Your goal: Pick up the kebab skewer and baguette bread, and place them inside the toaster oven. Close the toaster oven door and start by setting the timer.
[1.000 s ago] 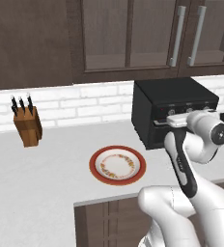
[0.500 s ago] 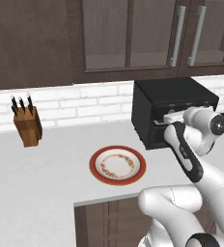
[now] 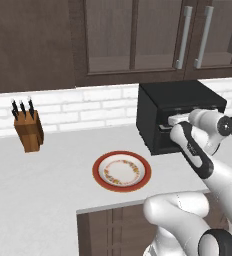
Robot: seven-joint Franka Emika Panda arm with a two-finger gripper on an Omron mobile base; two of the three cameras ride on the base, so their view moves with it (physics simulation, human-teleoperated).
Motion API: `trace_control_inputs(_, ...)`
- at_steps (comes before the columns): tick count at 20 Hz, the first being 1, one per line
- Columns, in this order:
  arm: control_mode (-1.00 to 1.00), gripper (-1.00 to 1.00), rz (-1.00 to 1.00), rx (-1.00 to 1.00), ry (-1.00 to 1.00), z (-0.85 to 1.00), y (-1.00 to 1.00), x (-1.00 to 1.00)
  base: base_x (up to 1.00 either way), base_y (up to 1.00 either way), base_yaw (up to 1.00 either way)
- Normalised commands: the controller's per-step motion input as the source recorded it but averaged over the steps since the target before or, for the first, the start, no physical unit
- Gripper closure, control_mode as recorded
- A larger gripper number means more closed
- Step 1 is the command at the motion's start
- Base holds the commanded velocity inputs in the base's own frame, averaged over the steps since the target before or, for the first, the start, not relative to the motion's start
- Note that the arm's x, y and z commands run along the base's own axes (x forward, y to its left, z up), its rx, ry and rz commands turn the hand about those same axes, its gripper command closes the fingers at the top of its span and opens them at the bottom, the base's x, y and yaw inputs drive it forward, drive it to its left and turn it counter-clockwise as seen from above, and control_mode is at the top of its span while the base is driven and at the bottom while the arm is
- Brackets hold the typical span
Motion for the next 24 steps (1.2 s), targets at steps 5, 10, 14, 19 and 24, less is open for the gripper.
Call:
trace_control_inputs(5,-1.0,-1.0,0.0,0.03,0.0,-0.16,0.0,0.02,0.0,0.0,0.0)
trace_control_inputs(10,-1.0,-1.0,0.0,0.02,0.0,-0.04,0.0,0.17,0.0,0.0,0.0)
trace_control_inputs(14,-1.0,-1.0,0.0,0.05,0.0,-0.03,-0.02,0.36,0.0,0.0,0.0)
trace_control_inputs(19,-1.0,-1.0,0.0,0.04,0.0,-0.13,-0.06,0.27,0.0,0.0,0.0)
trace_control_inputs(24,-1.0,-1.0,0.0,0.03,0.0,-0.18,-0.05,0.22,0.0,0.0,0.0)
